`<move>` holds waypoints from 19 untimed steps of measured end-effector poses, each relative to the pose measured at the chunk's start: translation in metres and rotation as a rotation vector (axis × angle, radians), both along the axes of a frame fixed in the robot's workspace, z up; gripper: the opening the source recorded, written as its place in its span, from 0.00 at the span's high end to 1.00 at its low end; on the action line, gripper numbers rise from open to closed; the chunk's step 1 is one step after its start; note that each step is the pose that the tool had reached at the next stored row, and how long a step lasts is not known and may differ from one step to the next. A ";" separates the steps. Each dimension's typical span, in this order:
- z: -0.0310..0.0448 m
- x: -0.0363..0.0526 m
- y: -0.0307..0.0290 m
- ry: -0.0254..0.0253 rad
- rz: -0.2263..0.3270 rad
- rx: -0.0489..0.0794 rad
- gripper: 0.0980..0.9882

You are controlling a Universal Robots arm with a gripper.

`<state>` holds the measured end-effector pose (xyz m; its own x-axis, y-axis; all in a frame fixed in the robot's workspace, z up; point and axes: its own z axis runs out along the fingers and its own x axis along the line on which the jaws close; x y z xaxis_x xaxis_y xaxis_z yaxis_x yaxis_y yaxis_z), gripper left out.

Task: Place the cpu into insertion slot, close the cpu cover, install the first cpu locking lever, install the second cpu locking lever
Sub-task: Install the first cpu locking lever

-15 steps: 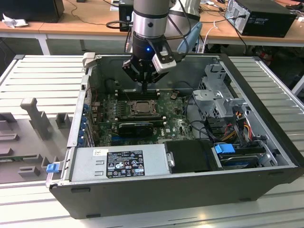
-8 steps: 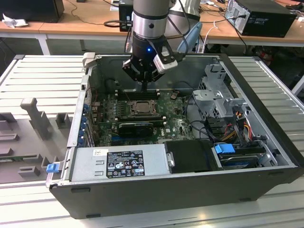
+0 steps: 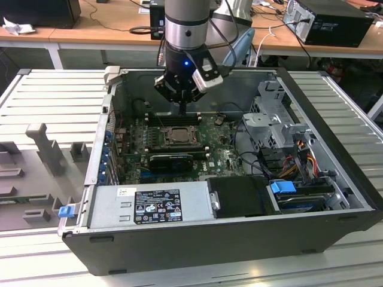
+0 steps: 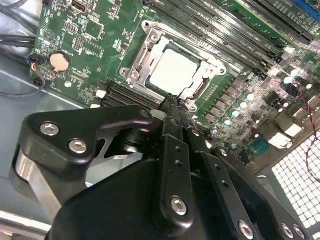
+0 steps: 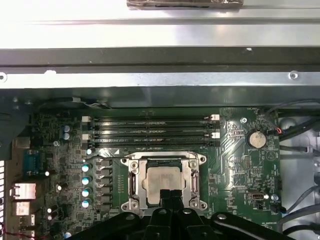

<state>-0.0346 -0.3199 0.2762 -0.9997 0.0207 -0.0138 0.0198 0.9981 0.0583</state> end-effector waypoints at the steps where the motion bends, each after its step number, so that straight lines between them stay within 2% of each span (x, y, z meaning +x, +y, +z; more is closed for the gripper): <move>1: -0.0001 -0.0002 0.0000 -0.0004 0.001 0.000 0.99; 19: -0.0008 -0.0043 0.0000 -0.0063 0.035 0.000 0.99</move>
